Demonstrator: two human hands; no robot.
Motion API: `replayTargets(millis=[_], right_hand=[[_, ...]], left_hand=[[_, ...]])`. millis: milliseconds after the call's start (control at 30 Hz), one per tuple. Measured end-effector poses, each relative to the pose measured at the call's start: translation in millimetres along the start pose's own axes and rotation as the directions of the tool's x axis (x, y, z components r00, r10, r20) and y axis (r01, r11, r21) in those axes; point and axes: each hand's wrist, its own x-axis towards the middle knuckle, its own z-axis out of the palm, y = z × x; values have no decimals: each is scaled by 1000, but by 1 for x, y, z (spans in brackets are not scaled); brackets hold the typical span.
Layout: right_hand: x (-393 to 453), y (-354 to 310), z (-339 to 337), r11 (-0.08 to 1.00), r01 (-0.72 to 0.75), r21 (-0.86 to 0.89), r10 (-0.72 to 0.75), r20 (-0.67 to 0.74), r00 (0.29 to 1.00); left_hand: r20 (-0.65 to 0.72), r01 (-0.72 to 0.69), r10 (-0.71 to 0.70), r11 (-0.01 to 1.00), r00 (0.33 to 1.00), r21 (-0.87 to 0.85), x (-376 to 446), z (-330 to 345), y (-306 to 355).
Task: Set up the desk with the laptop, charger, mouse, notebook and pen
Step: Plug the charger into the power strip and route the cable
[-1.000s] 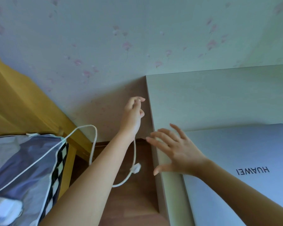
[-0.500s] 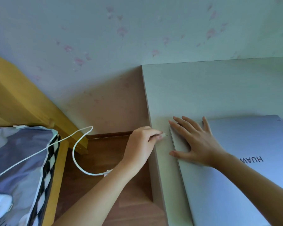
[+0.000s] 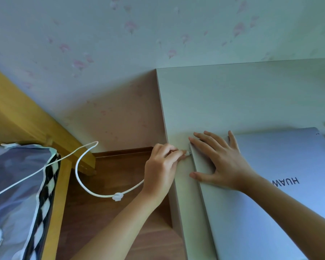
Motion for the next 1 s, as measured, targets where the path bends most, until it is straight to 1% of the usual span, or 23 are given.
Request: replayTargets(millis=[300, 367, 500, 533, 633, 700, 900, 1000], right_hand=[[0, 0, 0, 1000, -8, 17, 8, -17, 1000], [0, 0, 0, 1000, -6, 12, 6, -20, 1000], [2, 0, 0, 1000, -1, -1, 1, -18, 1000], [2, 0, 0, 1000, -1, -2, 1, -16, 1000], [1, 0, 0, 1000, -6, 4, 6, -10, 1000], [2, -1, 0, 1000, -10, 14, 11, -10, 1000], [1, -1, 0, 999, -26, 25, 26, -11, 1000], [1, -1, -1, 999, -36, 34, 36, -11, 999]], left_hand=[[-36, 61, -63, 997, 997, -55, -3, -1, 3], [-27, 46, -47, 998, 999, -52, -3, -1, 3], [-7, -51, 51, 999, 999, -8, -3, -2, -3], [-11, -56, 56, 998, 998, -12, -3, -2, -3], [-41, 1, -3, 999, 999, -50, -1, 0, 1], [-51, 12, -15, 998, 999, -56, 2, 1, 3], [-1, -84, 84, 996, 997, -5, 6, -2, -6], [-7, -69, 69, 997, 998, -16, -3, -1, -3]])
